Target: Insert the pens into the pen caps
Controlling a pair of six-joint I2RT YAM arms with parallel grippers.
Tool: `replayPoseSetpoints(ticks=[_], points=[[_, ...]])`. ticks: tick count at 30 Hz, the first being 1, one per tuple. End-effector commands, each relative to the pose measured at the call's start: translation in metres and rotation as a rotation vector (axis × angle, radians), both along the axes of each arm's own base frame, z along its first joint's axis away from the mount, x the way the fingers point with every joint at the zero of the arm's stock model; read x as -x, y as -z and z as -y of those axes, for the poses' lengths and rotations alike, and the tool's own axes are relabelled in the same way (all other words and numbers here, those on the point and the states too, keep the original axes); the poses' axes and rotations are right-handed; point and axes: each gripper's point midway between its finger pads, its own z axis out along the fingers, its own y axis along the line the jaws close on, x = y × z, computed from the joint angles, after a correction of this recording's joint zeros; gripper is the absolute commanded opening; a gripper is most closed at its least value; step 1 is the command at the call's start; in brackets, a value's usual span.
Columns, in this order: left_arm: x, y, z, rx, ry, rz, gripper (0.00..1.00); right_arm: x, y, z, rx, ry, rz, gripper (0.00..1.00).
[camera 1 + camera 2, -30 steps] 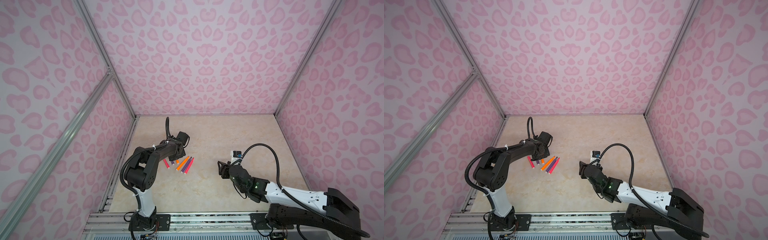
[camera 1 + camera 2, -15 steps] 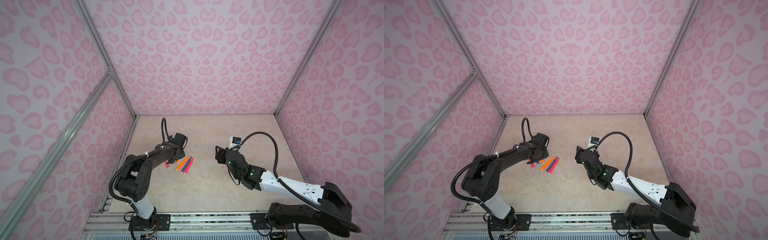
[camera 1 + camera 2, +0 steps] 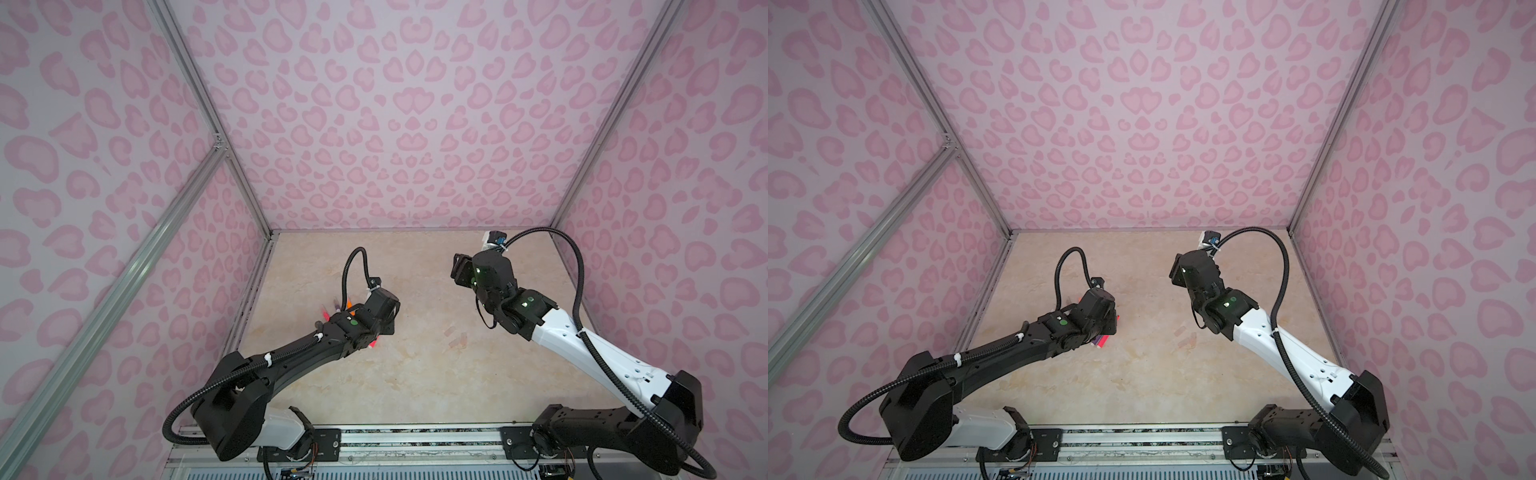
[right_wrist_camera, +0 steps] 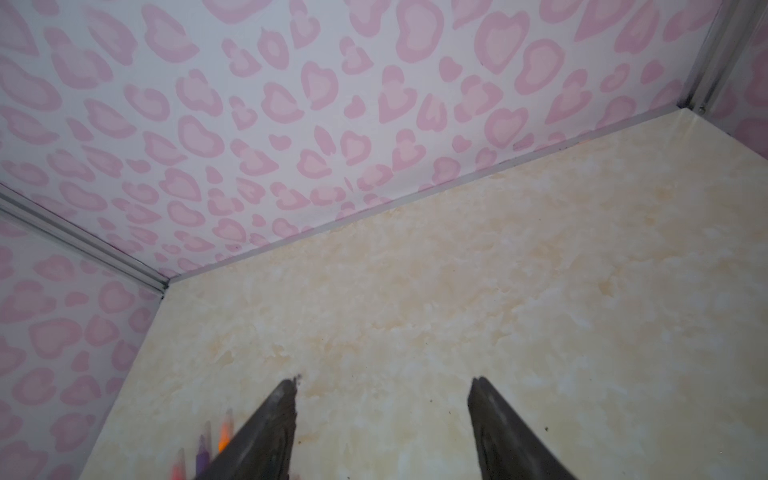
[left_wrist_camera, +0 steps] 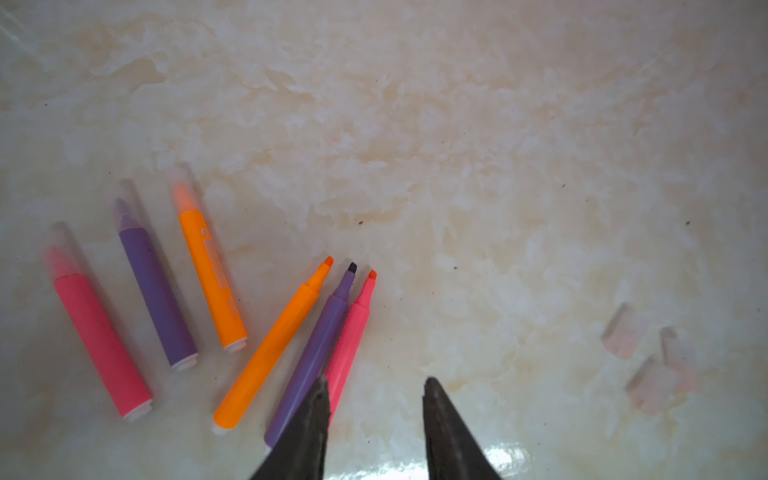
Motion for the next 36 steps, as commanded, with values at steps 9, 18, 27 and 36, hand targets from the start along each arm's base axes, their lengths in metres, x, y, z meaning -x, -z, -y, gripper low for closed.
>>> replayPoseSetpoints(ticks=[9, 18, 27, 36], points=[[0.002, 0.045, -0.004, -0.178, 0.069, -0.11, 0.41, 0.044, 0.086, 0.027, 0.019, -0.041, -0.13, 0.7], [-0.001, 0.071, 0.005, -0.156, 0.101, -0.223, 0.4, 0.056, 0.105, 0.038, 0.053, -0.049, -0.214, 0.7], [-0.001, 0.083, 0.013, -0.127, 0.125, -0.284, 0.37, 0.056, 0.092, 0.033, 0.064, -0.095, -0.191, 0.71], [0.0, 0.097, 0.025, -0.109, 0.152, -0.347, 0.25, 0.05, 0.083, 0.027, 0.069, -0.117, -0.17, 0.72]])
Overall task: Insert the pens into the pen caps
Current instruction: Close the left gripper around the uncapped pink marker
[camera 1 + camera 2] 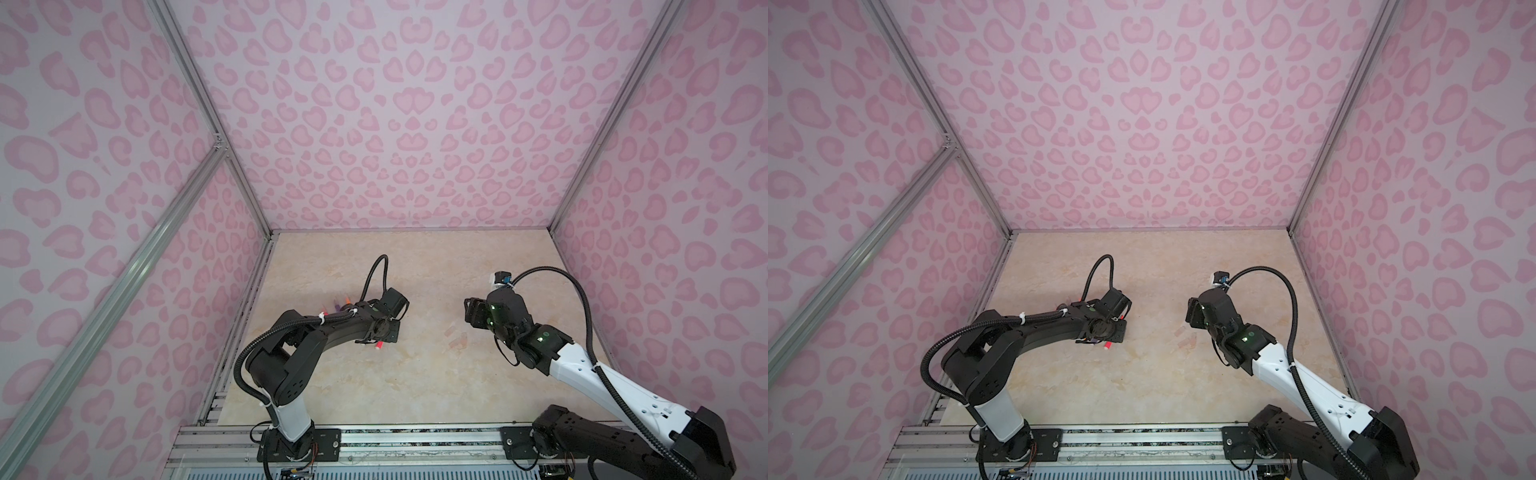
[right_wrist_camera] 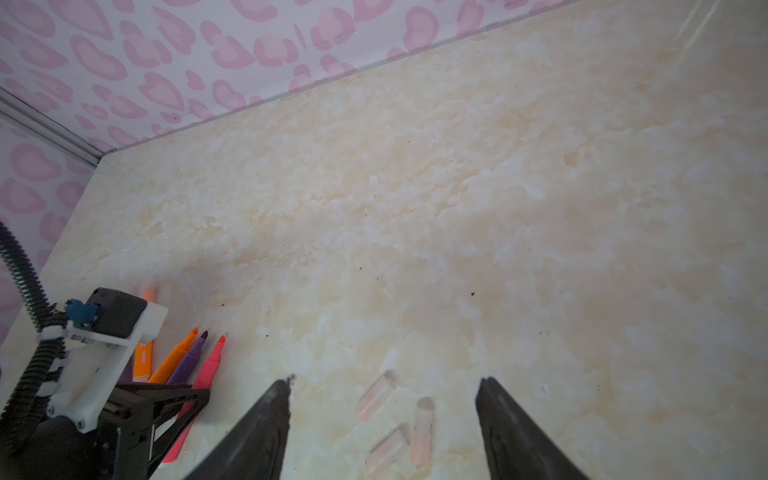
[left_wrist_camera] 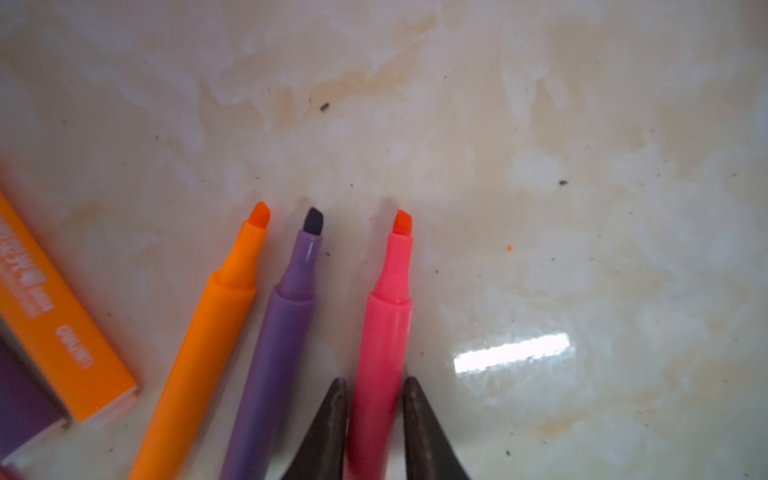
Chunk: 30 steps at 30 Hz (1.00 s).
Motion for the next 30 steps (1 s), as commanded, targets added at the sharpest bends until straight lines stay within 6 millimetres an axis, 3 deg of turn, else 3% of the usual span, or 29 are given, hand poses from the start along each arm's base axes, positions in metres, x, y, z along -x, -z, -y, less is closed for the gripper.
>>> replayPoseSetpoints(ticks=[1, 4, 9, 16, 21, 24, 30], points=[[0.009, 0.01, 0.005, 0.013, 0.018, -0.069, 0.25, -0.003, 0.003, -0.004, 0.021, -0.02, -0.014, 0.72], [0.01, 0.01, 0.007, 0.027, 0.022, -0.076, 0.23, -0.006, 0.007, -0.004, 0.038, -0.017, -0.031, 0.72], [0.012, 0.01, 0.012, 0.051, 0.029, -0.082, 0.03, -0.008, 0.01, -0.009, 0.028, -0.023, -0.05, 0.72], [0.013, 0.004, 0.017, 0.095, 0.028, -0.07, 0.03, -0.007, 0.02, -0.004, 0.035, 0.014, -0.072, 0.71], [0.013, -0.008, 0.02, 0.138, 0.027, -0.027, 0.03, -0.006, 0.016, 0.003, 0.049, 0.051, -0.08, 0.7], [0.015, -0.016, 0.022, 0.161, 0.039, -0.001, 0.03, -0.004, 0.029, 0.007, 0.033, 0.079, -0.084, 0.67], [0.015, -0.028, 0.026, 0.201, 0.055, 0.043, 0.03, 0.006, 0.08, 0.011, -0.004, 0.116, -0.136, 0.61]])
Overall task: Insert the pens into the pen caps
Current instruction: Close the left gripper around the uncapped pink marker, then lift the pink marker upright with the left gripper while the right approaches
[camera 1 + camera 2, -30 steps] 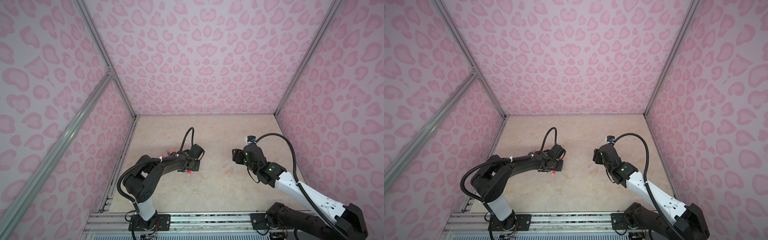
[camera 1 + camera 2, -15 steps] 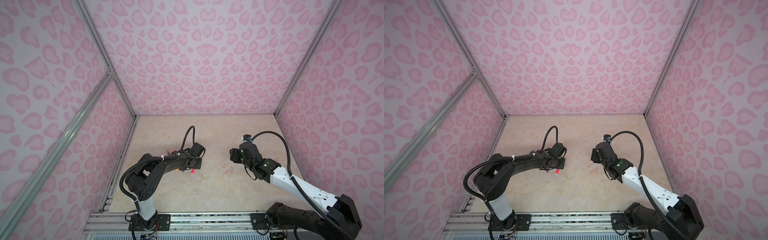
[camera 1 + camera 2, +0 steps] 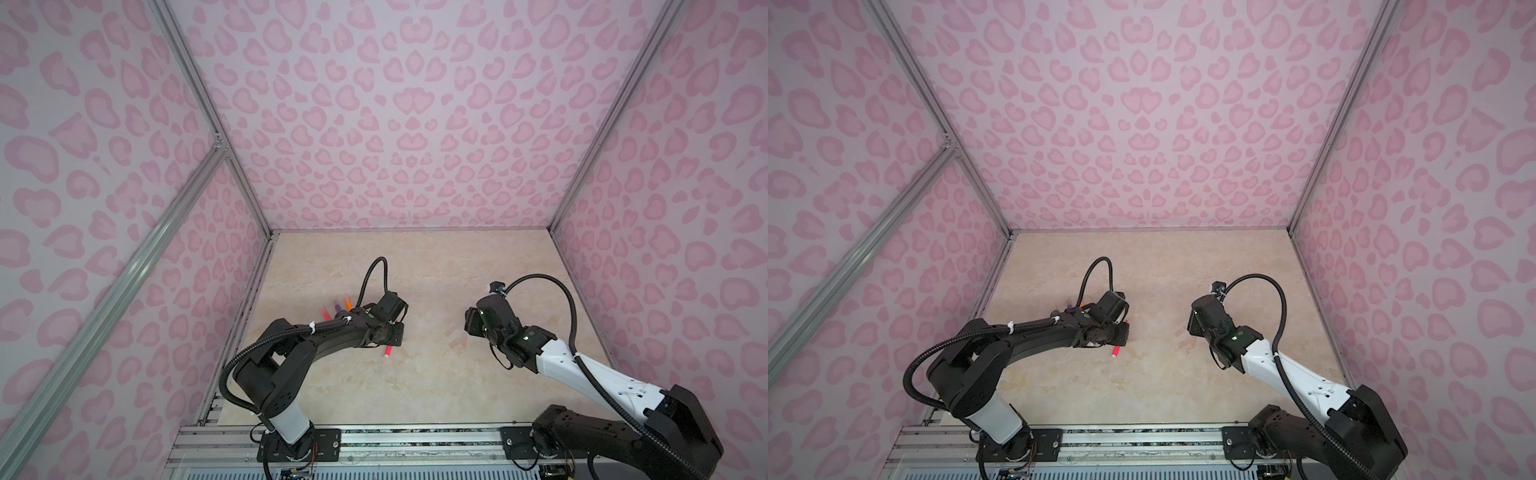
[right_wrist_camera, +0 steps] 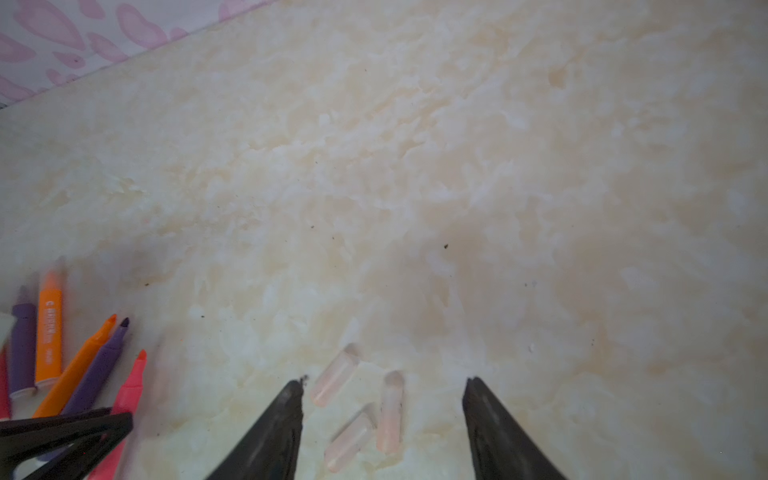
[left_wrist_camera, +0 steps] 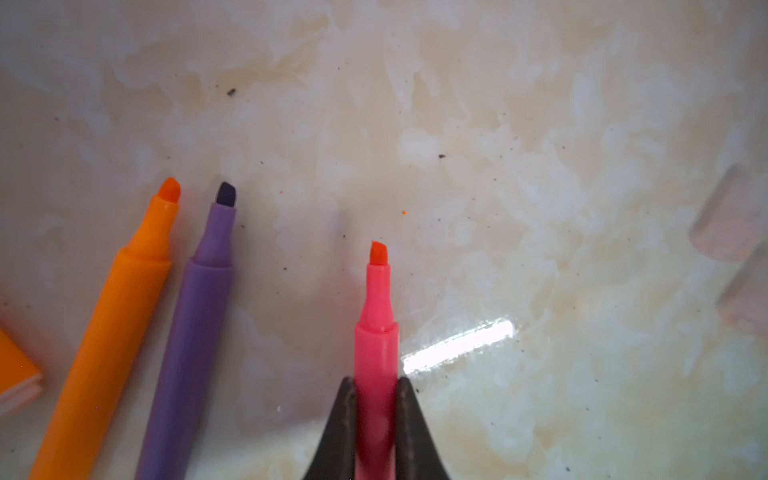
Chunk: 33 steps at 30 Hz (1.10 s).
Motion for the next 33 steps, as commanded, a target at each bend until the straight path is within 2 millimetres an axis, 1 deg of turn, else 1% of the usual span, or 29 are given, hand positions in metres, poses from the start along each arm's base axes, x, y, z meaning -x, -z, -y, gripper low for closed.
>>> replayPoseSetpoints(ticks=[1, 4, 7, 9, 11, 13, 17, 19, 21, 23, 24, 25, 26, 27, 29, 31, 33], points=[[-0.007, -0.011, 0.005, 0.04, 0.002, 0.052, 0.03, -0.005, 0.007, -0.002, -0.041, 0.041, 0.014, 0.61], [-0.007, -0.016, 0.006, 0.054, -0.001, 0.072, 0.03, -0.007, 0.013, -0.008, -0.031, 0.019, -0.017, 0.58], [-0.003, -0.023, 0.017, 0.11, 0.025, 0.07, 0.03, -0.009, 0.017, -0.008, -0.012, 0.026, -0.029, 0.55], [0.001, -0.029, 0.025, 0.153, 0.053, 0.09, 0.03, -0.009, 0.015, -0.011, -0.022, 0.025, -0.029, 0.54], [0.007, -0.037, 0.036, 0.214, 0.093, 0.112, 0.03, -0.009, 0.007, -0.024, -0.058, -0.006, -0.002, 0.54], [0.012, -0.052, 0.045, 0.277, 0.14, 0.15, 0.03, -0.007, -0.004, -0.045, -0.118, -0.054, 0.032, 0.55], [0.02, -0.078, 0.049, 0.327, 0.195, 0.228, 0.03, -0.004, -0.034, -0.086, -0.258, -0.119, 0.108, 0.56], [0.022, -0.089, 0.047, 0.356, 0.197, 0.27, 0.03, -0.002, -0.058, -0.105, -0.344, -0.139, 0.162, 0.56], [0.014, -0.102, 0.042, 0.378, 0.139, 0.33, 0.03, -0.006, -0.084, -0.115, -0.422, -0.132, 0.208, 0.56], [-0.003, -0.114, 0.036, 0.354, 0.028, 0.353, 0.03, -0.01, -0.108, -0.111, -0.471, -0.092, 0.257, 0.56], [-0.011, -0.122, 0.035, 0.341, -0.022, 0.354, 0.03, -0.01, -0.116, -0.107, -0.493, -0.067, 0.28, 0.56], [-0.017, -0.129, 0.039, 0.356, -0.035, 0.359, 0.03, -0.009, -0.122, -0.1, -0.515, -0.039, 0.302, 0.56], [-0.018, -0.135, 0.048, 0.391, -0.011, 0.367, 0.03, -0.007, -0.121, -0.095, -0.532, -0.025, 0.315, 0.56], [-0.016, -0.139, 0.062, 0.445, 0.05, 0.381, 0.03, -0.002, -0.117, -0.092, -0.545, -0.022, 0.323, 0.57], [-0.01, -0.132, 0.076, 0.488, 0.129, 0.418, 0.03, 0.007, -0.104, -0.082, -0.55, -0.021, 0.323, 0.58], [-0.003, -0.122, 0.089, 0.535, 0.158, 0.357, 0.03, 0.013, -0.086, -0.073, -0.519, -0.015, 0.309, 0.59], [0.007, -0.125, 0.107, 0.574, 0.247, 0.317, 0.03, 0.016, -0.076, -0.069, -0.494, -0.02, 0.305, 0.6]])
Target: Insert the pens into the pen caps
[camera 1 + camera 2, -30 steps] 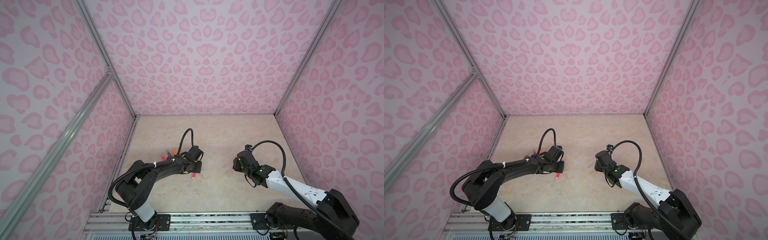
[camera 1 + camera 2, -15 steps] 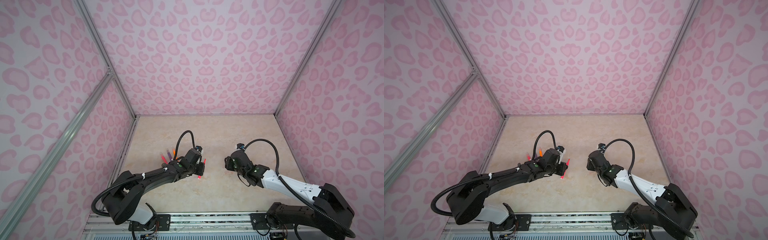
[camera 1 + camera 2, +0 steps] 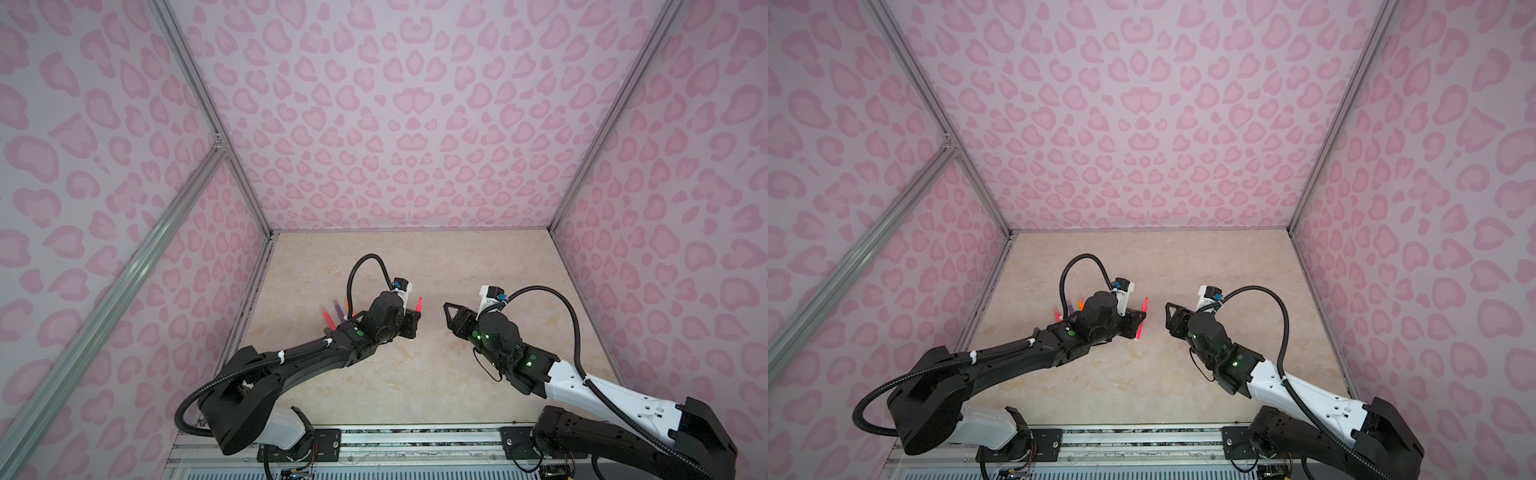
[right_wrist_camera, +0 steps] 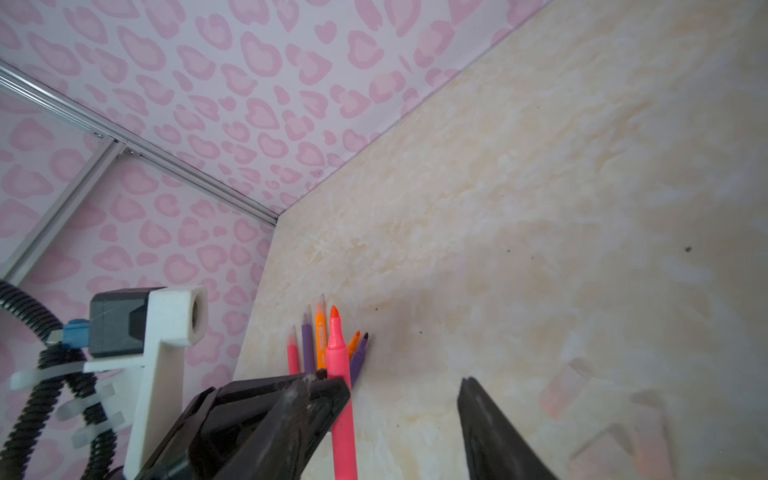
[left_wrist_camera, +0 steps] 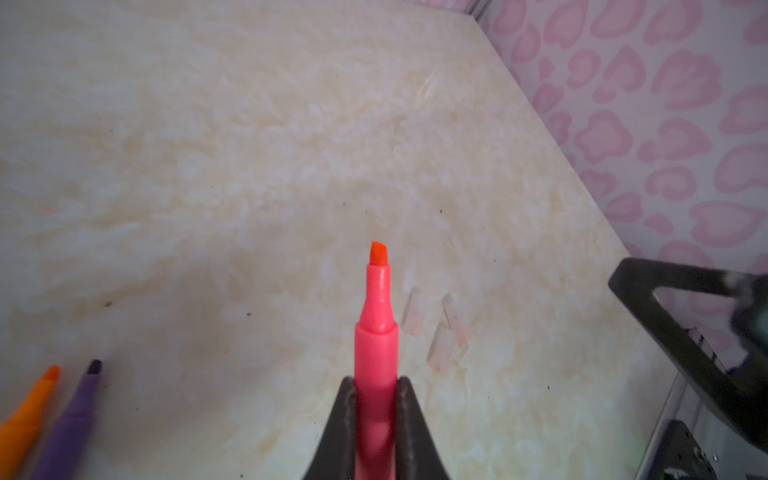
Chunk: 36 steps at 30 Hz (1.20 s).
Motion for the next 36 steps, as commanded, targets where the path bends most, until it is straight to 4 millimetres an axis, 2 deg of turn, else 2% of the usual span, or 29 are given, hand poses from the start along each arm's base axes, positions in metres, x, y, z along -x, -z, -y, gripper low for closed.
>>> replayPoseSetpoints(ticks=[1, 5, 11, 17, 21, 25, 32, 36], points=[[0.007, -0.028, 0.035, 0.128, 0.134, 0.034, 0.03, -0.001, 0.002, 0.005, 0.005, 0.022, 0.021, 0.6], [0.017, -0.027, 0.049, 0.121, 0.191, 0.02, 0.03, 0.005, -0.001, -0.007, 0.041, -0.043, 0.014, 0.6], [0.025, -0.021, 0.056, 0.104, 0.222, 0.014, 0.03, -0.005, 0.01, -0.011, 0.052, -0.03, -0.01, 0.59], [0.029, -0.029, 0.057, 0.096, 0.232, 0.057, 0.03, -0.009, 0.014, -0.026, 0.056, -0.066, -0.049, 0.5], [0.031, -0.03, 0.058, 0.096, 0.243, 0.059, 0.03, -0.012, 0.021, -0.029, 0.044, -0.058, -0.056, 0.46], [0.033, -0.03, 0.06, 0.094, 0.248, 0.062, 0.03, -0.01, 0.025, -0.033, 0.016, -0.067, -0.066, 0.36], [0.03, -0.031, 0.054, 0.084, 0.216, 0.075, 0.03, -0.009, 0.024, -0.029, 0.016, -0.04, -0.065, 0.21], [0.032, -0.034, 0.054, 0.095, 0.227, 0.093, 0.03, -0.007, 0.024, -0.032, -0.006, -0.048, -0.064, 0.19]])
